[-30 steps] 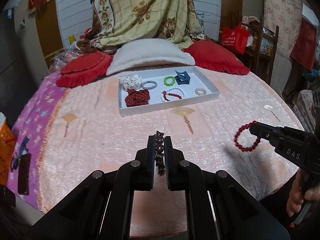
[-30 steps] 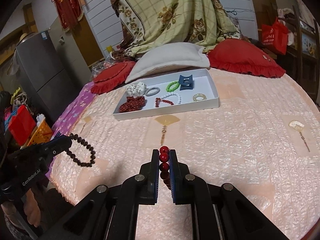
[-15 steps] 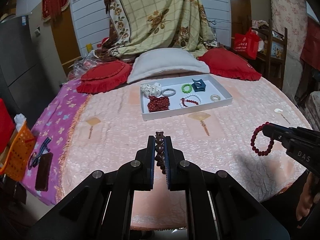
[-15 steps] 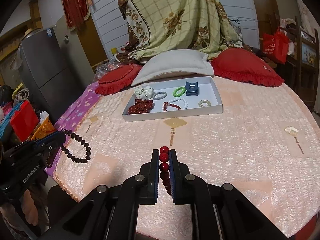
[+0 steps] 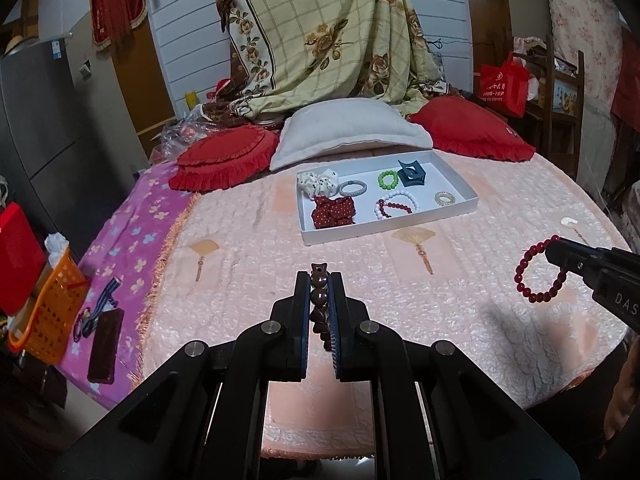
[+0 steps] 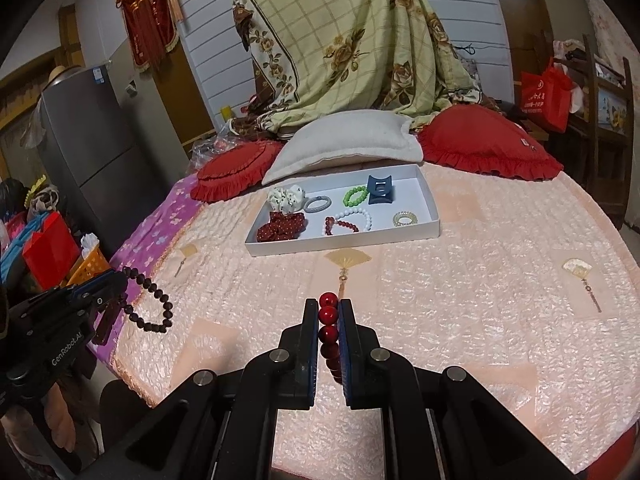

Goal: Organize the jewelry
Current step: 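Carry the brown and red bracelets toward the white box with both tools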

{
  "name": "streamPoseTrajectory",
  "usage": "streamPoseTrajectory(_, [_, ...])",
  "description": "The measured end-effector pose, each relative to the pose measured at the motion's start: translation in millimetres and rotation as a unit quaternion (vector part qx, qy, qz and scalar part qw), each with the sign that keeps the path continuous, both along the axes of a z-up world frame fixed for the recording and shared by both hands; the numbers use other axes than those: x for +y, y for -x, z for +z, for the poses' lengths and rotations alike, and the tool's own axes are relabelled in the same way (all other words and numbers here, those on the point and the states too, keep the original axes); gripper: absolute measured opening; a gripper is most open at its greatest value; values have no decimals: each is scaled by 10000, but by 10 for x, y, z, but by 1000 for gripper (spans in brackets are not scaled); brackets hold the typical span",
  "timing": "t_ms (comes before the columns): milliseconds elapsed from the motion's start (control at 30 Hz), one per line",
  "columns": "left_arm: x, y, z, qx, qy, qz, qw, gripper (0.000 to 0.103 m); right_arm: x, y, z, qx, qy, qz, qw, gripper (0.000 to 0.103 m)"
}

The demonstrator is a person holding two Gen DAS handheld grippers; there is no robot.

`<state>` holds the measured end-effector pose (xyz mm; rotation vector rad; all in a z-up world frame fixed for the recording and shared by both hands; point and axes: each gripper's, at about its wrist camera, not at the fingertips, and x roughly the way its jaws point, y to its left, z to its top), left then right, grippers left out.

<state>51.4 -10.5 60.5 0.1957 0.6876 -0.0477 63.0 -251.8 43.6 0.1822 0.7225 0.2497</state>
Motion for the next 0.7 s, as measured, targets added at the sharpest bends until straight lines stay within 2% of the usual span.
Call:
streamPoseTrajectory(400, [-156, -245, 36, -11, -383, -24, 9993, 7, -9, -217, 25, -31, 88, 94, 9999, 8])
streamPoseTrajectory(700, [-283, -563, -22, 154, -550, -139, 9983, 7, -11, -512, 103, -69, 195, 149, 9997, 8])
